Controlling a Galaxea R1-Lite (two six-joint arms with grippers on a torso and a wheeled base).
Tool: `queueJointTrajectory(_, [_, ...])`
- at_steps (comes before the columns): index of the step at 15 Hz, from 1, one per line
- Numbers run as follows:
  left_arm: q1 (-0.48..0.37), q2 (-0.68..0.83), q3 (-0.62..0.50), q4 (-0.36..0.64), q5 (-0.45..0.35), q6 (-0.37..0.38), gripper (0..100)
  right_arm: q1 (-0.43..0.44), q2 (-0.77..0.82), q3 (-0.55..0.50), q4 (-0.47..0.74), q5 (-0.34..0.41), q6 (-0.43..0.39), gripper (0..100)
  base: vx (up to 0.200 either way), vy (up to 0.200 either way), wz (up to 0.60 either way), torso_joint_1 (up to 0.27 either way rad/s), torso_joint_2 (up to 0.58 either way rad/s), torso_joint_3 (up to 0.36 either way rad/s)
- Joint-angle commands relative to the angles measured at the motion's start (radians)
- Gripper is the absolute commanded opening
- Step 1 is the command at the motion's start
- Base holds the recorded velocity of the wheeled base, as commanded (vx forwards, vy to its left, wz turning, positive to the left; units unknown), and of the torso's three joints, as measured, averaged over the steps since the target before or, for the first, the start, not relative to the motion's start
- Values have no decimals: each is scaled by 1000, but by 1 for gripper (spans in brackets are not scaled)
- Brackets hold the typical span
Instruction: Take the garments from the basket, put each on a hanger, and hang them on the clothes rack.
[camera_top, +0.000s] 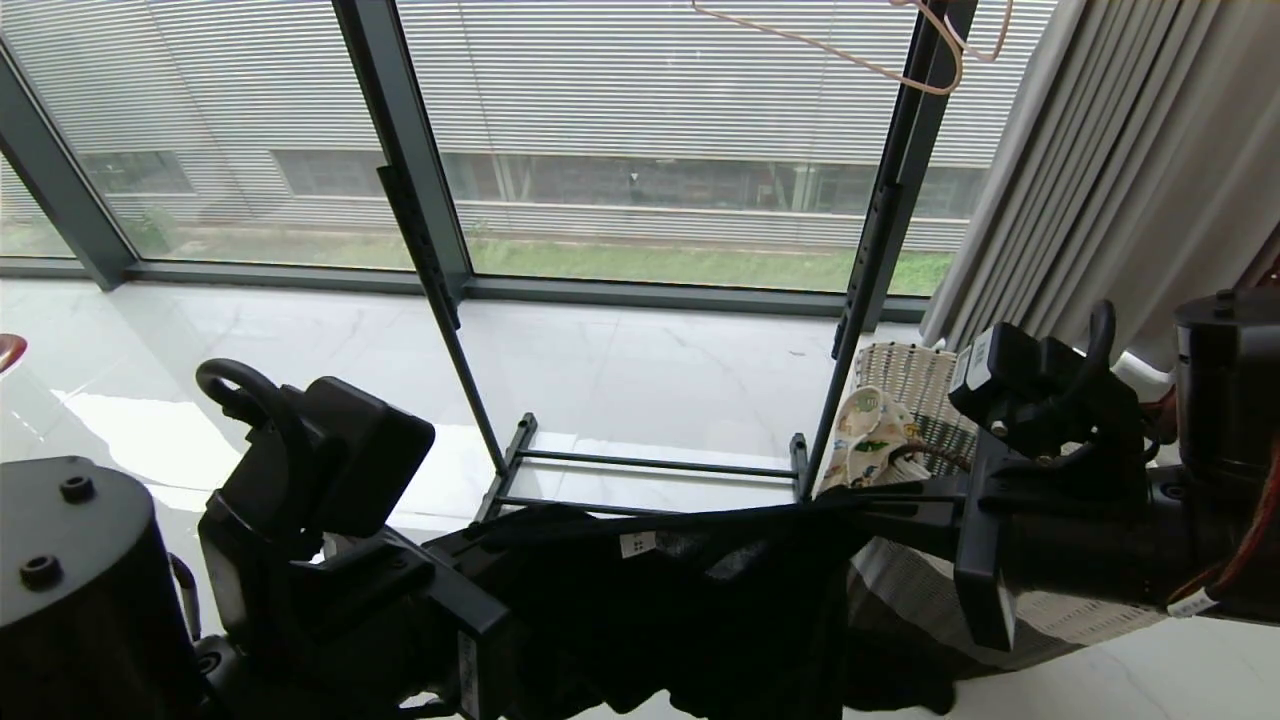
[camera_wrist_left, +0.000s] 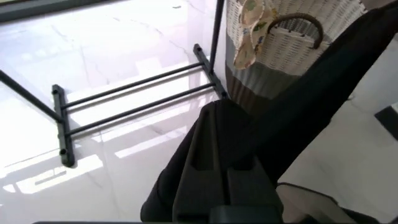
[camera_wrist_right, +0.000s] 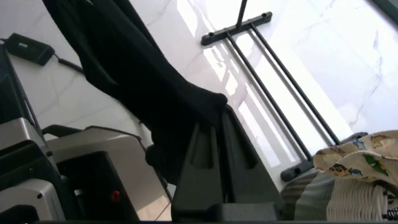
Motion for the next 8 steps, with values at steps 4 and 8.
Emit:
queueJointTrajectory(4, [45,32,15,-14,-3,194,0,-100,-78,4,0,0,2,0,0,0,0,0,0,0])
queueJointTrajectory(8, [32,173,-157,-74,-64,204,0,-111,-184,113,4,3,-12,0,0,0,0,0,0,0])
